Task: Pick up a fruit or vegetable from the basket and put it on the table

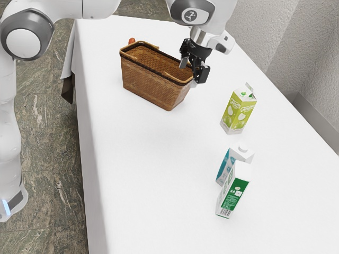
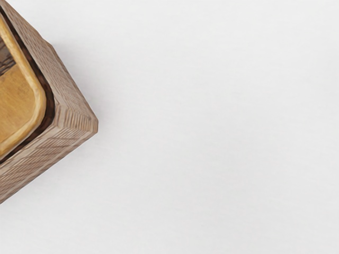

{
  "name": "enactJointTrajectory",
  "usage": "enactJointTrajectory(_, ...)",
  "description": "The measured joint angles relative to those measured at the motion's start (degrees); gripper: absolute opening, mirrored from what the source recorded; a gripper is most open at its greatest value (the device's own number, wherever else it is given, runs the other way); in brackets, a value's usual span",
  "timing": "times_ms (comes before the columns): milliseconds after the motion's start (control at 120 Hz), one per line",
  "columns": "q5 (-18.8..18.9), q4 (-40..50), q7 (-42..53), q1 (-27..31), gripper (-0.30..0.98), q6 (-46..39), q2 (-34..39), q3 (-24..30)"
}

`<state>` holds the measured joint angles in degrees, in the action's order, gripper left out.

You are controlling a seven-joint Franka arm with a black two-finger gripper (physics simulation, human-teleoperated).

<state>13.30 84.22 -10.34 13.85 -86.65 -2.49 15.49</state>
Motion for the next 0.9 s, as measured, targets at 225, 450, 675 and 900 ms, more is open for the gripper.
enactJointTrajectory(225,-0.84,1.11,-0.02,-0.36,0.69,-1.35,-0.78,1.19)
enactJointTrajectory(450,-3.60,2.18,-0.86,-8.55,0.69,-3.48,-5.82,0.90)
enactJointTrajectory(675,-2.86,0.18,-1.19,-9.33,0.69,-3.84,-2.31,1.44)
enactJointTrajectory(900,-2.87,-9.67,-10.63,-14.08,0.69,2.39,2.36,-5.67)
